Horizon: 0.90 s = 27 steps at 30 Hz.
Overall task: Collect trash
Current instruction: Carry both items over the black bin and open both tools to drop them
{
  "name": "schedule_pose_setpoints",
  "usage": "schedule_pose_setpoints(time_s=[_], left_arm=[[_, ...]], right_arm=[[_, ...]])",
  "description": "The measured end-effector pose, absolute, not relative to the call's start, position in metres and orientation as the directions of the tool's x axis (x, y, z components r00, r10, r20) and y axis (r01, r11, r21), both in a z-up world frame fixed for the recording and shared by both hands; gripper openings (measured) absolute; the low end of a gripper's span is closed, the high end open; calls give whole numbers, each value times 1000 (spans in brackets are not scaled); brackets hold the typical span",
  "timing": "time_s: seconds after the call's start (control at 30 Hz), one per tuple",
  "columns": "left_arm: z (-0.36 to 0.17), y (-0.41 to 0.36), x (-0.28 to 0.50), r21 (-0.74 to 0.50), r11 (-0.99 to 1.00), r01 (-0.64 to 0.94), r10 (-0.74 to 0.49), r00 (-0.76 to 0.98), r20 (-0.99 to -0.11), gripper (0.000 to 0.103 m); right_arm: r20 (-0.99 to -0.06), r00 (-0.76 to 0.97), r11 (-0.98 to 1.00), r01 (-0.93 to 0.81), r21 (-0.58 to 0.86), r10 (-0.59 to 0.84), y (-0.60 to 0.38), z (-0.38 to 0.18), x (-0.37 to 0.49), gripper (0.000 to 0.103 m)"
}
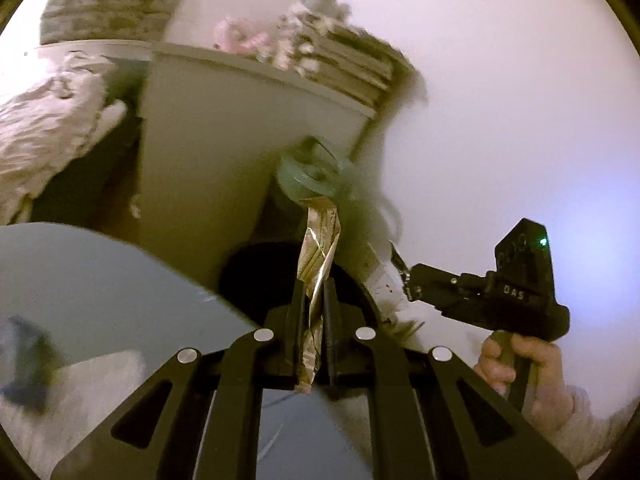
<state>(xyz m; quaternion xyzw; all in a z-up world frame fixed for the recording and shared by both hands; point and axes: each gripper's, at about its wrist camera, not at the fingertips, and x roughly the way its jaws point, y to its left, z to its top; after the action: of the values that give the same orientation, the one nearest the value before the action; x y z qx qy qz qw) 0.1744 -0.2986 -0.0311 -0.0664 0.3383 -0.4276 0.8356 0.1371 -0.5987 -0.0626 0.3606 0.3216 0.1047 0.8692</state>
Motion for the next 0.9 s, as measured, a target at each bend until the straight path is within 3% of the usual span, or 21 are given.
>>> schedule_pose_setpoints(time_s=[0.27,0.73,0.83,0.87,0.9], left_arm=[[-57,-370,198,-392,594,703,-752,312,-581,10],[-73,-386,210,-386,619,684,-726,309,-614,10],[-75,-388,212,-388,621,681,-721,302,-624,13],[-76,-391,214,-378,624,684,-711,297,-637,18],[-76,-394,215,-362,631,686,-698,299,-651,31]], right_arm=[[-479,787,677,109,728,388,-629,-92,147,54],[-491,774,653,136,745,400,-643,-118,154,55],[-492,774,651,139,746,399,-642,-117,154,57],[-496,769,649,142,748,403,-642,-117,154,60],[-501,764,647,146,748,407,-642,-117,155,62]])
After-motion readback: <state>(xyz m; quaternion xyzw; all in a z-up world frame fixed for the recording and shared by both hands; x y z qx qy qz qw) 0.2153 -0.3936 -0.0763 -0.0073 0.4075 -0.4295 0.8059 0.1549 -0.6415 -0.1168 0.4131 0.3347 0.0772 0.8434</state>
